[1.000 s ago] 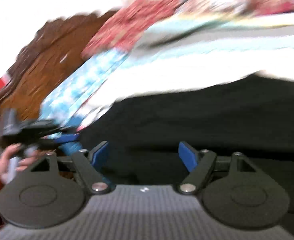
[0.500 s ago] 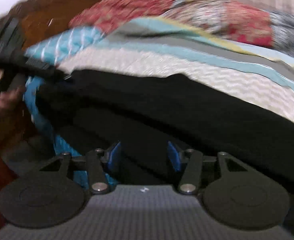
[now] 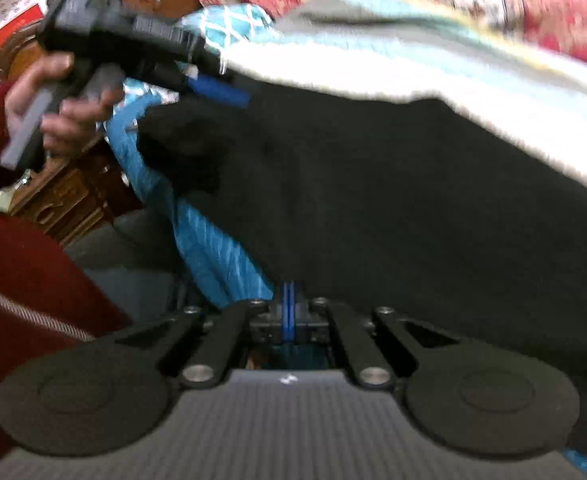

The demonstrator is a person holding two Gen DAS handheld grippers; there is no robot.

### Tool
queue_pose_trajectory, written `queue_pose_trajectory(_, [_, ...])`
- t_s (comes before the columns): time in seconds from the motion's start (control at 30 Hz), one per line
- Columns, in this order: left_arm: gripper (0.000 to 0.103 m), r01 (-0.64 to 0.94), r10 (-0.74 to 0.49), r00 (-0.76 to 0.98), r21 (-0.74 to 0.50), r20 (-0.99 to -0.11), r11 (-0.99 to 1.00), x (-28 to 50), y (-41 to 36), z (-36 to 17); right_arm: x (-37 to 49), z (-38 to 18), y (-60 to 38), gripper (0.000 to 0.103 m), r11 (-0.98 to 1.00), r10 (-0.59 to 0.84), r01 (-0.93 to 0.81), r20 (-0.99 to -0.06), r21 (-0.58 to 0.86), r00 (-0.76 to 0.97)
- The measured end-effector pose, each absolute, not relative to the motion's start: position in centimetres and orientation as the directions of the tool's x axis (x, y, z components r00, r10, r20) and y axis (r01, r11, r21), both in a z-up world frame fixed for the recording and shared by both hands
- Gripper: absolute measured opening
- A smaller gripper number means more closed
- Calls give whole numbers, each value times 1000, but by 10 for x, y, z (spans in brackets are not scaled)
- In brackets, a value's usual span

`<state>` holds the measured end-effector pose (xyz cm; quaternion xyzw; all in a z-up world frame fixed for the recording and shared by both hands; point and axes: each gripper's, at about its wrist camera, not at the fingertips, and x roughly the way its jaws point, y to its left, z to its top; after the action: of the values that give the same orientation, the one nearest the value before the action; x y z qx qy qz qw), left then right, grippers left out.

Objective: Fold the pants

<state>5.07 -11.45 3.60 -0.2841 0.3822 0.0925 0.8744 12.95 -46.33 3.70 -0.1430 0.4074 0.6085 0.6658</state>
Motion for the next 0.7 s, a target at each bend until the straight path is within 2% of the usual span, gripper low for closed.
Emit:
queue_pose_trajectory(0.1, [38, -355, -74, 648, -387, -758, 851, 61, -124, 20, 132, 14, -472, 3, 337, 676, -887, -737, 317, -7])
queue_pose_trajectory(0.2, [36, -380, -3, 528, -240, -849, 893, 65, -128, -5, 141, 29, -499, 7, 392, 761, -826, -647, 404, 45])
queue_pose_trajectory(0.33, [33, -400, -50, 529, -301, -847, 866, 43, -117, -14, 172, 49, -560, 9, 560, 787, -687, -554, 462, 269])
queue_pose_trajectory(0.43, [33, -426, -42, 526, -305, -850, 852, 37, -115, -4, 206, 41, -627, 16, 724, 689, -444, -515, 528, 510])
queue_pose_trajectory(0.53, [34, -433, -33, 558, -324, -829, 841, 38, -116, 10, 233, 25, -695, 23, 781, 540, -184, -499, 596, 678])
queue_pose_trajectory(0.6, [34, -412, -61, 592, -367, -803, 834, 43, -123, 18, 243, 19, -724, 41, 810, 431, -67, -514, 582, 742])
queue_pose_trajectory(0.7, [35, -368, -128, 609, -422, -783, 829, 63, -138, 20, 259, 9, -749, 42, 808, 361, 14, -515, 589, 777])
